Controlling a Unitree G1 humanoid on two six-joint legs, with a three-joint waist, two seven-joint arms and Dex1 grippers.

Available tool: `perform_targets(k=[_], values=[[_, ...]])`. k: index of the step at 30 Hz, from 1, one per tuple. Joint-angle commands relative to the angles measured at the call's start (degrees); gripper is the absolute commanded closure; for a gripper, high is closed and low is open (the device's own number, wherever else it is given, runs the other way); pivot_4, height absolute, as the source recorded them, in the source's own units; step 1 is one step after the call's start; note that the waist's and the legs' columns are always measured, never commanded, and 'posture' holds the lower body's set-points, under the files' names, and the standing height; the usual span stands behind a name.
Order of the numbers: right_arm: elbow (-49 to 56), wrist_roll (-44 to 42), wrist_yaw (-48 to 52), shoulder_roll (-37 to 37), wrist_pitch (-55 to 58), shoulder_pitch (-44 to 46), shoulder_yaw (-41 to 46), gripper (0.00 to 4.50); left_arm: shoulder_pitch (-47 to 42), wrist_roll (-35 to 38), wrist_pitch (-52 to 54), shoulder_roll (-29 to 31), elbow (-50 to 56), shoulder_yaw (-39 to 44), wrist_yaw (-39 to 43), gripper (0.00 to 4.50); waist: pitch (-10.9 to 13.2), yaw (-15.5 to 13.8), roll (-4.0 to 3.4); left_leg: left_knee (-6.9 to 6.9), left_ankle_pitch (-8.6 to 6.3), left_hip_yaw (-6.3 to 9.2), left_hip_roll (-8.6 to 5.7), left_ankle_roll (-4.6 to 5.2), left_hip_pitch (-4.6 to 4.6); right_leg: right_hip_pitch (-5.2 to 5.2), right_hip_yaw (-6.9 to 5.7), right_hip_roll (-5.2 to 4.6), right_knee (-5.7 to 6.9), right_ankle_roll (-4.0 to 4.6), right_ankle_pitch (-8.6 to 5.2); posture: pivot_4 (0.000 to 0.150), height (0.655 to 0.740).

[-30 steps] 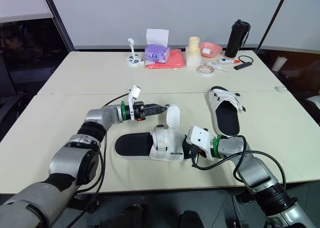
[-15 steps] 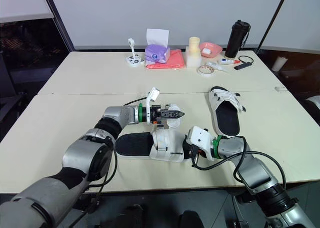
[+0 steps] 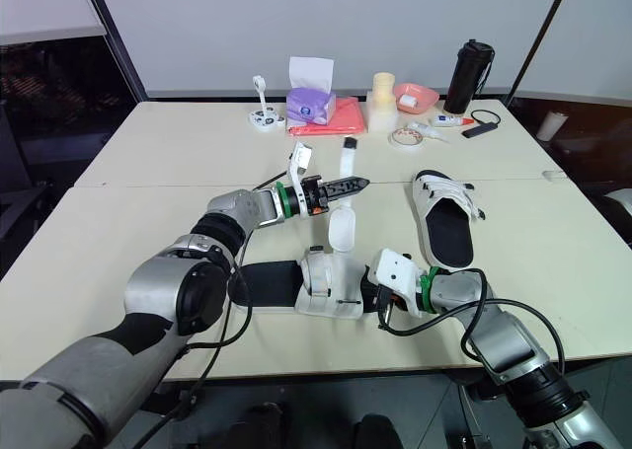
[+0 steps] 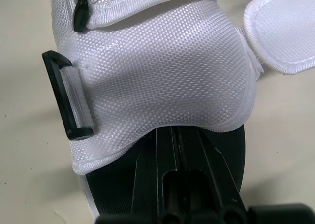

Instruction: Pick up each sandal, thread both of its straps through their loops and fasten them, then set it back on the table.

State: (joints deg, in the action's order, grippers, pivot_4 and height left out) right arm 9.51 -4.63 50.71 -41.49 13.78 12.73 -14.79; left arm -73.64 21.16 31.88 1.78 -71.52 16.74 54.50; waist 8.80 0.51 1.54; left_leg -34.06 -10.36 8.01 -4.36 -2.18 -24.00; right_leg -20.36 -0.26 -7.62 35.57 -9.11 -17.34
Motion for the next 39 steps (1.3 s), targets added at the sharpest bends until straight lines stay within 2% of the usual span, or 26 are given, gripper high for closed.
perform_targets(k=[1,17,28,39], values=[[-6.0,4.7,-0.1,-0.5,4.0,-3.1,-4.0,4.5,-3.0,1.3,-1.2,0.4,0.3,1.8,-0.5,1.04,0.0,0.0,0.0,0.0,0.0,0.0,0.0,0.0,0.0,0.01,0.0,0.0,0.0,0.01,0.0,0.15,0.74],[-5.1,4.4,-0.6,-0.5,4.6,-3.8,-4.0,4.5,-1.5,-2.2,-2.8,0.5,0.3,-1.4,1.6,1.04,0.0,0.0,0.0,0.0,0.0,-0.01,0.0,-0.01,0.07,0.05,0.0,0.0,0.03,0.03,0.02,0.15,0.74],[-3.3,3.9,-1.5,-1.2,5.4,-5.7,-3.8,4.5,4.2,-3.4,5.8,8.4,4.6,-4.6,8.9,1.04,0.0,-0.1,0.0,0.0,0.0,0.0,-0.01,-0.01,0.07,-0.01,0.01,-0.02,0.46,0.07,0.01,0.15,0.74],[-3.5,4.2,-1.4,-1.5,5.2,-5.4,-3.7,4.5,3.7,-3.0,8.8,3.0,2.0,-3.9,3.9,1.04,0.0,-0.2,0.07,-0.07,0.0,0.02,-0.02,-0.02,0.09,0.0,0.01,-0.04,0.45,0.06,0.01,0.15,0.74]])
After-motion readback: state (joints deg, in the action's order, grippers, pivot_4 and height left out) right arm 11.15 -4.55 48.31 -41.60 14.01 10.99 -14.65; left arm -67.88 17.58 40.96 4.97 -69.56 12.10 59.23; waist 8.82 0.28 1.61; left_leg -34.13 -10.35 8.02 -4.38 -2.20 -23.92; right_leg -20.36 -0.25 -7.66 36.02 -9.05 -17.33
